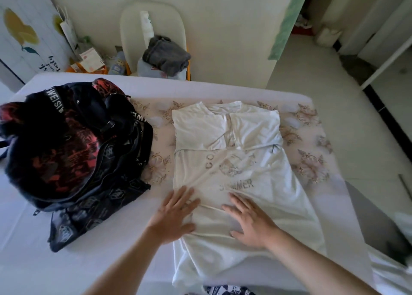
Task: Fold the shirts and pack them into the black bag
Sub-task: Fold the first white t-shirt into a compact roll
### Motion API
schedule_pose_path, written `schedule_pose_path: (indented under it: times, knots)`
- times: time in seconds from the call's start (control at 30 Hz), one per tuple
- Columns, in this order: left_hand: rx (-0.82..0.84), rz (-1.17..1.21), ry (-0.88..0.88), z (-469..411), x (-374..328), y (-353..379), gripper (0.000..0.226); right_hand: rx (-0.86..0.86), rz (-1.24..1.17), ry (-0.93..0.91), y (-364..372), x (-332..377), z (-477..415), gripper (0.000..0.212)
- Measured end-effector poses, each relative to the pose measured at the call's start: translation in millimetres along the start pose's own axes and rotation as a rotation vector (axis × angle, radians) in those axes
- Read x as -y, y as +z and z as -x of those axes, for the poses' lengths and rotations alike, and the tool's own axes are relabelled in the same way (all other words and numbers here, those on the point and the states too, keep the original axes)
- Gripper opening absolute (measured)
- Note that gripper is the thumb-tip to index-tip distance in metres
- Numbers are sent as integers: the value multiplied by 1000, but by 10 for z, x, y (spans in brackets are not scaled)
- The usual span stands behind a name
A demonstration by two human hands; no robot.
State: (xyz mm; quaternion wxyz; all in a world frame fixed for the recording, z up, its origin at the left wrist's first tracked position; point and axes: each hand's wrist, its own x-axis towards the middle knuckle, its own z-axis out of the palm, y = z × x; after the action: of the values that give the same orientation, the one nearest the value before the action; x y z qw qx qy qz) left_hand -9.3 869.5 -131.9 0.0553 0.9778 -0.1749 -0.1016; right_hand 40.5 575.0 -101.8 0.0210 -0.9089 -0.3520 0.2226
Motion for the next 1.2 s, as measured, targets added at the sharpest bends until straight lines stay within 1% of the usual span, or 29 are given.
schedule_pose_path:
  times: [0.07,0.13,0.17,0.2,0.27,0.3,0.33,0.37,0.4,0.43,0.5,0.57,0.6,0.67,0.7,0.8,0.87,0.9,0.93,0.97,1.0,1.03,1.07,1.13,1.17,1.2]
  knots:
    - [-34,62,-53,127,-17,-89,64,27,1,15,16,50,173,91]
    - [-107,119,-11,227,-152,-164,55,74,32,37,28,84,335,101]
    - [-126,143,27,268,-250,-180,53,106,59,56,45,79,396,104]
    - [-94,154,60,308,-338,-169,61,132,78,79,67,68,454,107]
    - [29,123,81,380,-455,-107,84,152,44,132,98,72,553,111]
    - [48,109,71,393,-483,-71,84,150,8,160,97,84,591,110]
    - [27,126,60,390,-495,-47,72,128,-30,185,103,92,619,103]
    - [0,176,38,389,-493,-52,55,92,-69,208,96,104,638,91]
    - [-22,223,12,381,-494,-77,40,46,-99,228,100,104,642,74]
    - [-15,258,-21,369,-497,-138,31,7,-101,245,98,96,637,59]
    - [78,304,-106,347,-497,-300,20,-47,-99,272,75,73,606,38]
    - [234,330,-147,301,-453,-527,12,-68,-136,311,-57,69,593,17]
    - [329,341,-142,262,-413,-647,9,-70,-162,318,-176,86,603,10]
    - [486,398,-131,148,-303,-882,7,-74,-294,341,-430,95,607,24]
    - [547,441,-135,79,-246,-1000,7,-61,-362,357,-553,76,594,24]
    - [635,531,-168,-152,-101,-1334,8,31,-457,369,-920,2,522,9]
    - [656,628,-267,-342,1,-1538,13,88,-456,389,-1182,-77,434,41]
    - [643,660,-322,-472,60,-1613,17,83,-449,392,-1293,-147,352,47]
    - [594,675,-362,-617,115,-1693,17,54,-445,386,-1415,-200,267,44]
    - [499,665,-396,-773,176,-1759,14,7,-460,377,-1523,-272,148,35]
    - [369,646,-428,-915,223,-1831,12,-74,-487,370,-1613,-355,12,30]
    - [211,625,-461,-1059,277,-1884,14,-177,-507,362,-1688,-451,-144,32]
    - [38,586,-499,-1185,323,-1922,20,-302,-505,356,-1758,-542,-303,38]
    - [-316,379,-594,-1346,369,-1921,34,-557,-441,358,-1815,-697,-607,52]
    - [-438,299,-621,-1400,368,-1874,38,-632,-401,378,-1815,-741,-722,57]
    - [-501,286,-605,-1444,335,-1819,40,-664,-362,393,-1781,-783,-816,58]
